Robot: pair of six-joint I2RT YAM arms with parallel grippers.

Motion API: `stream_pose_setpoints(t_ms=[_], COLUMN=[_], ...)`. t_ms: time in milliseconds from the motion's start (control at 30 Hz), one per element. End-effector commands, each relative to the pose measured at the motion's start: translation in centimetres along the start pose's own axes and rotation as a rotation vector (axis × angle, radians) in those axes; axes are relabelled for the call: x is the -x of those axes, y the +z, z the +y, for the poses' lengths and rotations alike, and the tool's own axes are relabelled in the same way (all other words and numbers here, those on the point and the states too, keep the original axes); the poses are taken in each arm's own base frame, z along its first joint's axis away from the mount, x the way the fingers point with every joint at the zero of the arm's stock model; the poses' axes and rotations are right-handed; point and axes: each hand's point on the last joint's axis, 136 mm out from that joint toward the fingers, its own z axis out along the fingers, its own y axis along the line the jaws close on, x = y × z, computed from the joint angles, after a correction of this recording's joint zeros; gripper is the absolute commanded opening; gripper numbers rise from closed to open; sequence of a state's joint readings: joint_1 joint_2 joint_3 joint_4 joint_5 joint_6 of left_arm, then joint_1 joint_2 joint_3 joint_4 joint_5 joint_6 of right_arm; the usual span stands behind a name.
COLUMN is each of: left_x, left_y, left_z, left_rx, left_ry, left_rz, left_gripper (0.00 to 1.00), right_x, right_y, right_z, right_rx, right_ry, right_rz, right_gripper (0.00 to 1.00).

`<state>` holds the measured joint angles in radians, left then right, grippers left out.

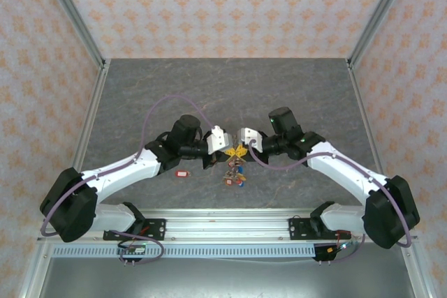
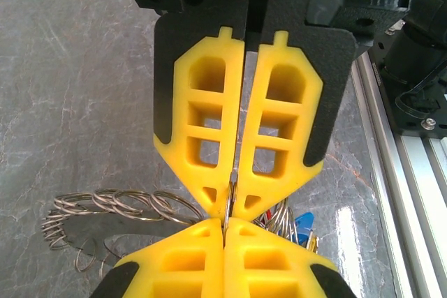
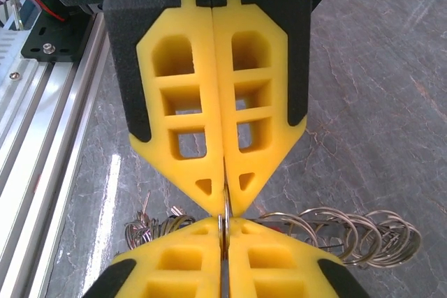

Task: Put the keys on the keyring

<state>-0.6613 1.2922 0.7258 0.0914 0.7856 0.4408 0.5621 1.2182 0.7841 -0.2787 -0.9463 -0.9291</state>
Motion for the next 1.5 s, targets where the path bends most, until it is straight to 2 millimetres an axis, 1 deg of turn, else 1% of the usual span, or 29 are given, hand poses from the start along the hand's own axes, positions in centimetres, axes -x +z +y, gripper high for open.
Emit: stream_pose_setpoints(t_ms=[0,67,100,267,433,500,533,633,667,700,733,867,1000,1267,1433,1467], left_x=[1.3,1.5,1.6,1.7,2.0,1.9,1.9,1.6,1.4,1.1,0.8,0.3,0.4,0.7,0.7,0.6], left_y=[-0.4,-0.4,-0.4,-0.3,-0.2,-0.1,-0.1,0.0,0.0,0.1,0.1,0.4,0.6,1.0,1.2,1.2], left_z=[0.3,0.3,0.3,0.1,-0.1,0.0,0.0,0.0,0.0,0.0,0.0,-0.2,-0.1,-0.1,-0.4,-0.5], left_rx=[0.025,0.026,0.025,0.017,0.001,-0.001,-0.002,-0.002,-0.002,-0.005,-0.006,-0.023,-0.031,-0.049,-0.062,-0.064], left_ry=[0.02,0.018,0.016,0.002,-0.01,-0.016,-0.017,-0.02,-0.02,-0.019,-0.017,-0.015,-0.012,-0.006,-0.007,-0.008], left_rz=[-0.058,-0.074,-0.079,-0.101,-0.115,-0.113,-0.112,-0.099,-0.088,-0.071,-0.056,-0.022,-0.014,-0.008,-0.004,-0.003], left_gripper=[0.0,0.0,0.0,0.0,0.0,0.0,0.0,0.0,0.0,0.01,0.07,0.11,0.12,0.13,0.1,0.08], right_x=[0.2,0.0,0.5,0.7,1.1,1.2,1.2,1.0,1.0,1.1,1.3,1.6,1.9,2.5,2.9,3.0], right_y=[-0.2,0.0,-0.3,-0.4,-0.3,-0.3,-0.3,-0.3,-0.4,-0.5,-0.6,-0.9,-1.1,-1.3,-1.4,-1.4], right_z=[0.0,0.0,0.0,-0.2,-0.4,-0.5,-0.5,-0.5,-0.6,-0.6,-0.6,-0.3,-0.1,-0.4,-0.4,-0.4], right_rx=[-0.026,-0.032,-0.047,-0.08,-0.093,-0.097,-0.095,-0.092,-0.094,-0.094,-0.094,-0.062,-0.031,-0.039,-0.04,-0.04], right_ry=[-0.036,-0.023,-0.035,-0.033,-0.022,-0.019,-0.015,-0.011,-0.015,-0.021,-0.028,-0.03,-0.022,-0.025,-0.028,-0.03], right_rz=[-0.023,-0.036,-0.055,-0.088,-0.132,-0.143,-0.143,-0.117,-0.109,-0.102,-0.1,-0.072,-0.043,-0.008,-0.008,-0.01], right_gripper=[0.12,0.14,0.14,0.14,0.11,0.08,0.05,0.0,0.0,0.0,0.0,0.0,0.0,0.0,0.0,0.0])
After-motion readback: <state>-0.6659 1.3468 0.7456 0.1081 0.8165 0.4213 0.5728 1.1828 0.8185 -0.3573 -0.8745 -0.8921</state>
